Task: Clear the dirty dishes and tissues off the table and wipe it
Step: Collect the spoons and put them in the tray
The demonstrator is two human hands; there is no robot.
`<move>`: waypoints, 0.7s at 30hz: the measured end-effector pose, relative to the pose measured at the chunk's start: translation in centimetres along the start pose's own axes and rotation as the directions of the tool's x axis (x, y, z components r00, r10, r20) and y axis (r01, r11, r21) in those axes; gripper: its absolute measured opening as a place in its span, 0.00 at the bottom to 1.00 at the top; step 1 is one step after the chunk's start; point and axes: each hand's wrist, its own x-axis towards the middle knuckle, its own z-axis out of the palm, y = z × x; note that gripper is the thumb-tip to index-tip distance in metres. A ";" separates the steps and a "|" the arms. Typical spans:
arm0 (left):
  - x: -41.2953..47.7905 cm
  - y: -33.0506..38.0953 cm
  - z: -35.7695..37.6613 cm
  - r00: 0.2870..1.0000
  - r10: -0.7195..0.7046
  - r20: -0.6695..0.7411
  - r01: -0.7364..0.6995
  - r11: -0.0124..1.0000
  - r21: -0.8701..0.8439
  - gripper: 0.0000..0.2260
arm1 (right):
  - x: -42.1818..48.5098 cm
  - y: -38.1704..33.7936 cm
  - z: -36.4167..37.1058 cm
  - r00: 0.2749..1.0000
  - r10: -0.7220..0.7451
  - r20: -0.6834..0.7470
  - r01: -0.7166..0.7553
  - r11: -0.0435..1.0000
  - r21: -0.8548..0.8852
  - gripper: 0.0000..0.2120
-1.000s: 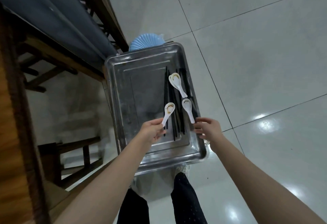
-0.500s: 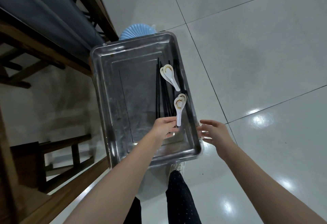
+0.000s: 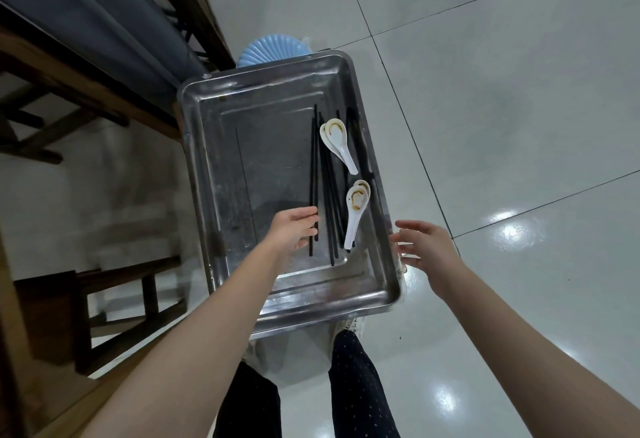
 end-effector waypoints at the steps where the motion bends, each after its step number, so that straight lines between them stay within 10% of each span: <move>1: 0.2 0.0 -0.1 1.000 0.020 -0.013 -0.020 1.000 0.008 0.11 | 0.2 -0.2 0.1 1.000 -0.006 0.004 0.006 1.000 -0.001 0.09; 21: 3.9 3.0 2.8 0.992 0.123 -0.033 -0.116 0.978 0.172 0.17 | 3.3 -2.7 -0.3 0.999 -0.038 0.001 0.038 0.997 -0.067 0.09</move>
